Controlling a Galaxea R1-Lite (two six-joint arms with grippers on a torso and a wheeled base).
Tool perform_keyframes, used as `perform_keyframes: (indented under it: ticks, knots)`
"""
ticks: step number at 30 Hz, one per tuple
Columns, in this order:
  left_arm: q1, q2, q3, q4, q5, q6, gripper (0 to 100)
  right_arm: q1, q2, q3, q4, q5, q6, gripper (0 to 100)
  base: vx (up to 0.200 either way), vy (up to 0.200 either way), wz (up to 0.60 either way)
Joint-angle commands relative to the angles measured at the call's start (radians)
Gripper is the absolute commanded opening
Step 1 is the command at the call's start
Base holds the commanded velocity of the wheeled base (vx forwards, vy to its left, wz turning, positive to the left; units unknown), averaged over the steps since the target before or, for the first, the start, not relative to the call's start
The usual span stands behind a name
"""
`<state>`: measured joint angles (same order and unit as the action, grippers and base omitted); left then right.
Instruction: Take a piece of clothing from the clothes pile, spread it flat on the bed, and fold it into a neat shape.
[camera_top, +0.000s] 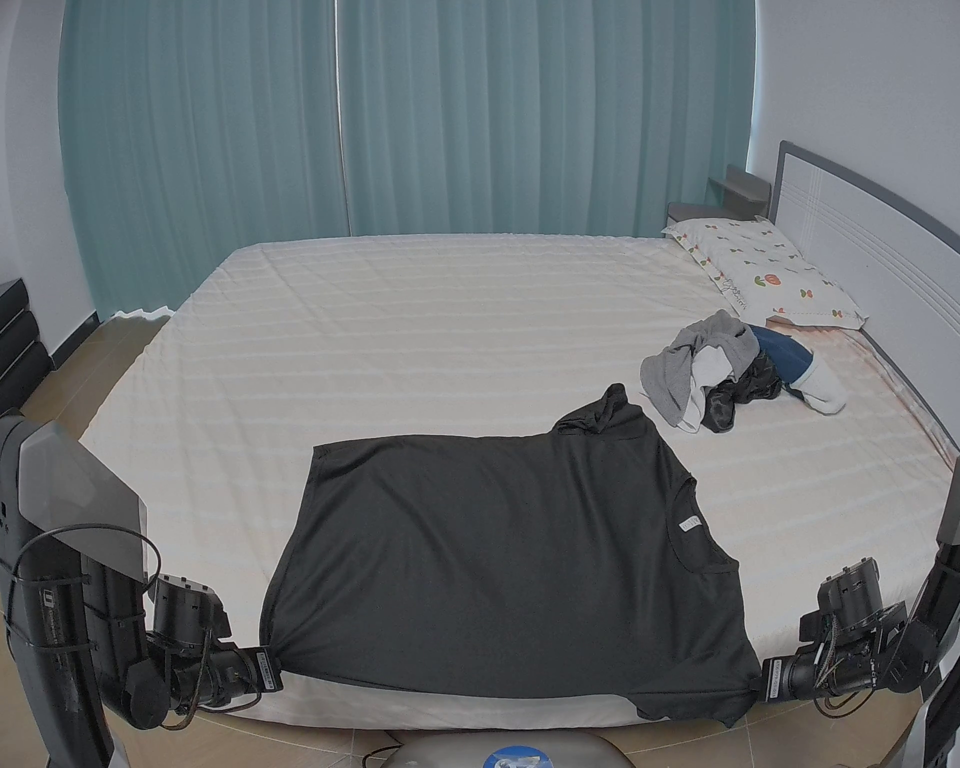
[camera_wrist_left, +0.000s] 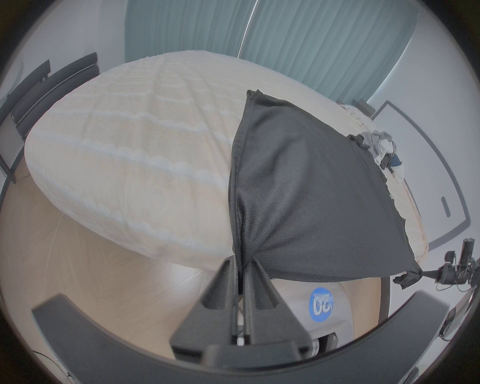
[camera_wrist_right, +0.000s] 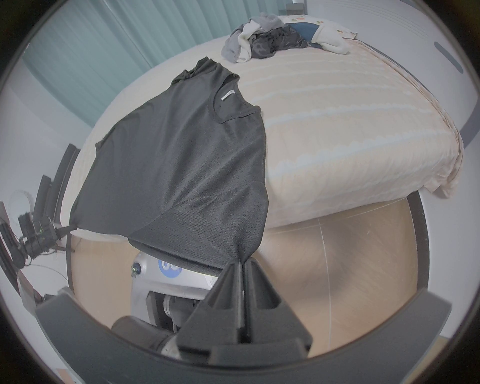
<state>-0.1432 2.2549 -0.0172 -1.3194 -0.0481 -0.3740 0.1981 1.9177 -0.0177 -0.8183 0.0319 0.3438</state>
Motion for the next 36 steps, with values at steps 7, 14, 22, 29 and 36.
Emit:
perform_keyframes:
  ticks: [7, 14, 22, 29, 36]
  knots:
    - [0.001, -0.115, 0.017, 0.198, 0.004, 0.099, 0, 0.009, -0.103, 0.018, 0.131, 0.000, -0.075, 0, 0.000, 0.000, 0.00]
    - [-0.007, -0.182, 0.017, 0.319, 0.001, 0.129, 0, 0.007, -0.151, 0.018, 0.182, 0.000, -0.106, 0, 0.000, 0.000, 0.00]
    - [-0.007, -0.241, 0.008, 0.371, -0.007, 0.149, 0, 0.006, -0.197, 0.010, 0.154, 0.000, -0.094, 0, 0.000, 0.000, 0.00]
    - [-0.006, -0.256, -0.047, 0.230, -0.010, -0.049, 0, -0.020, -0.215, -0.050, 0.056, 0.022, -0.020, 0, 0.000, 0.000, 0.00]
    - [-0.007, -0.250, -0.136, 0.201, -0.007, -0.229, 0, -0.031, -0.201, -0.174, 0.018, 0.016, 0.092, 0, 0.000, 0.000, 0.00]
